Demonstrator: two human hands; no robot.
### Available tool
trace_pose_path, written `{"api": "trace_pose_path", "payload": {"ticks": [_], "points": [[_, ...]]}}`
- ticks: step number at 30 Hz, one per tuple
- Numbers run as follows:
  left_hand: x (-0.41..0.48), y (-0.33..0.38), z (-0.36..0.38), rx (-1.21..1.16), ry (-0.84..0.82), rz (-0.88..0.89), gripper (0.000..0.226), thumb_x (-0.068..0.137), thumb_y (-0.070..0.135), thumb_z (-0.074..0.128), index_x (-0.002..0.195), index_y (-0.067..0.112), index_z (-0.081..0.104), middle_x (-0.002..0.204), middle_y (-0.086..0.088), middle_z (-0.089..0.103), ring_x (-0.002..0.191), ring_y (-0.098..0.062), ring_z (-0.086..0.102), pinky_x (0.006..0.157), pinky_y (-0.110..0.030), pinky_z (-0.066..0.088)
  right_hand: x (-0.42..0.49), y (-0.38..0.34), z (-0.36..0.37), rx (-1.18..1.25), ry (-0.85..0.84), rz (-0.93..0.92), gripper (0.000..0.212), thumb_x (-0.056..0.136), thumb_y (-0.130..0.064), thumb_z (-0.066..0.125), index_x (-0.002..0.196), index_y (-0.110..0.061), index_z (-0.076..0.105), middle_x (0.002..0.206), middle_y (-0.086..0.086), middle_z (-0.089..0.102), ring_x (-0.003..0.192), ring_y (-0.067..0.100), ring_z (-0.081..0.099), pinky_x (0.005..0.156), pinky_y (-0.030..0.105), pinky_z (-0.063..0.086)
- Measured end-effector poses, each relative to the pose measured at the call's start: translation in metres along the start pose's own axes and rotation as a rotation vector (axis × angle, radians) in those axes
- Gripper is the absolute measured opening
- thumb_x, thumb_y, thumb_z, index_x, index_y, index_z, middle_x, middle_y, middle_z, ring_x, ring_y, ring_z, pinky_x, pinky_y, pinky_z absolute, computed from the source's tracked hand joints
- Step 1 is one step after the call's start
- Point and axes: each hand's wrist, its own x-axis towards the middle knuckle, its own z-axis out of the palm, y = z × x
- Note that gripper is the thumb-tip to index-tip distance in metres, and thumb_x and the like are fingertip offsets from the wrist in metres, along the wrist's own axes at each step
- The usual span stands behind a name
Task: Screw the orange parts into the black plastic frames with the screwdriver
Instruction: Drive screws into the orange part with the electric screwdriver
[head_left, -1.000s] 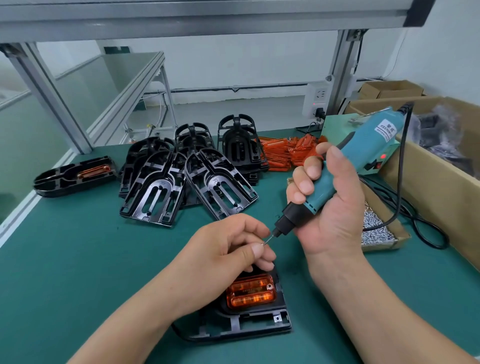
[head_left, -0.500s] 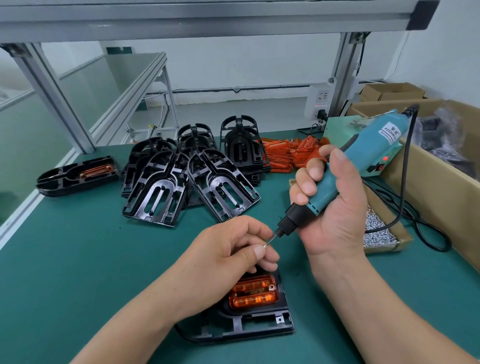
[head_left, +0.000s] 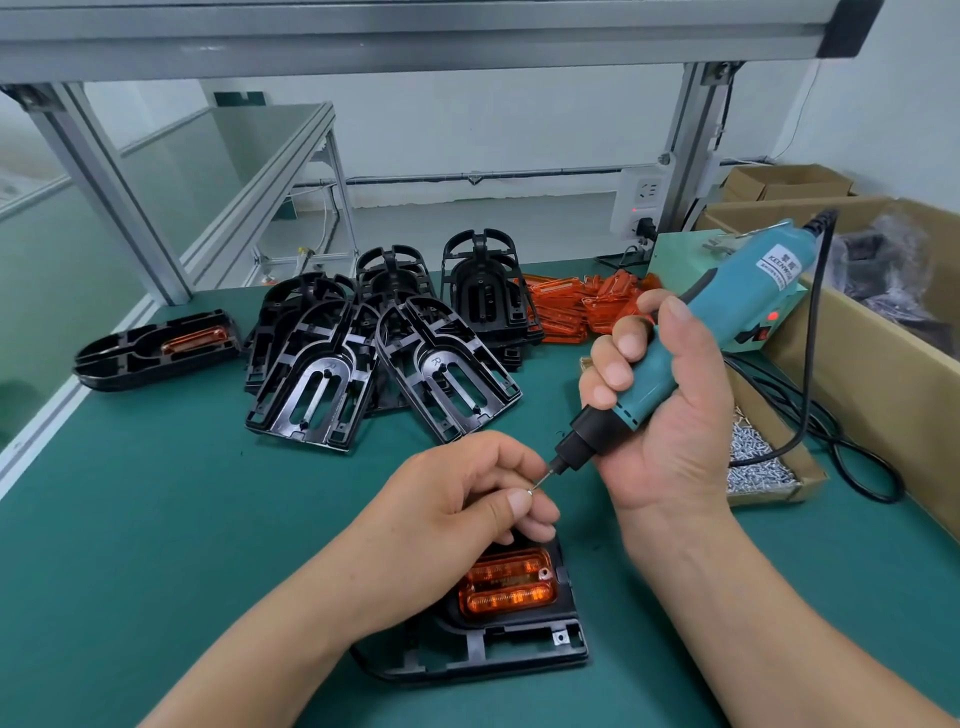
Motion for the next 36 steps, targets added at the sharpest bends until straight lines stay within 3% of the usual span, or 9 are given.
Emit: {"api": "trace_pose_path", "payload": {"ticks": [8, 13, 17, 23, 32, 36], "points": [[0.000, -0.001, 0.000, 0.008, 0.005, 0.006, 0.024, 0.106, 0.007, 0.054, 0.117, 0.026, 0.063, 0.104, 0.006, 0.080, 0.099, -0.013, 0.077, 0.082, -0.023, 0.058, 0.000, 0.001, -0.001, -0.009, -0.009, 0.011, 0.008, 0.104, -0.023, 0.052, 0.104, -0.016, 0.055, 0.075, -0.002, 0.049, 0.057, 0.009, 0.047, 0.049, 0.022, 0.043], [0.001, -0.004, 0.003, 0.046, 0.094, 0.016, 0.031, 0.103, 0.010, 0.057, 0.109, 0.039, 0.065, 0.101, 0.009, 0.080, 0.096, -0.010, 0.077, 0.081, -0.023, 0.058, -0.001, 0.005, 0.002, -0.092, 0.020, -0.020, 0.011, 0.103, -0.026, 0.061, 0.106, -0.016, 0.057, 0.076, -0.002, 0.050, 0.058, 0.010, 0.048, 0.052, 0.023, 0.044], [-0.001, -0.008, 0.004, 0.127, 0.123, 0.028, 0.029, 0.104, 0.014, 0.058, 0.116, 0.041, 0.063, 0.099, 0.017, 0.079, 0.096, -0.003, 0.076, 0.092, -0.030, 0.055, -0.002, 0.010, 0.003, -0.116, 0.070, 0.006, 0.024, 0.096, -0.033, 0.067, 0.109, -0.016, 0.058, 0.075, -0.002, 0.049, 0.059, 0.010, 0.048, 0.053, 0.023, 0.044], [-0.003, -0.005, 0.004, 0.223, 0.101, 0.038, 0.036, 0.104, 0.026, 0.058, 0.127, 0.052, 0.051, 0.100, 0.025, 0.077, 0.107, 0.004, 0.070, 0.097, -0.036, 0.055, -0.002, 0.011, 0.000, -0.127, 0.059, 0.021, 0.015, 0.099, -0.032, 0.066, 0.099, -0.019, 0.059, 0.073, -0.004, 0.050, 0.059, 0.009, 0.048, 0.053, 0.022, 0.045], [-0.009, 0.005, -0.001, 0.352, 0.094, 0.076, 0.047, 0.102, 0.049, 0.053, 0.144, 0.061, 0.038, 0.118, 0.043, 0.065, 0.099, -0.014, 0.072, 0.090, -0.040, 0.058, 0.001, 0.010, -0.007, -0.083, 0.071, 0.074, 0.014, 0.099, -0.029, 0.065, 0.103, -0.017, 0.058, 0.072, -0.003, 0.049, 0.055, 0.008, 0.047, 0.049, 0.021, 0.043], [-0.011, -0.001, -0.013, 0.509, 0.079, 0.088, 0.048, 0.097, 0.050, 0.052, 0.145, 0.050, 0.049, 0.126, 0.040, 0.060, 0.119, 0.005, 0.059, 0.101, -0.027, 0.051, 0.004, 0.005, -0.010, -0.107, -0.010, 0.165, 0.010, 0.100, -0.025, 0.063, 0.103, -0.017, 0.057, 0.069, -0.005, 0.048, 0.051, 0.007, 0.046, 0.045, 0.020, 0.041]]}}
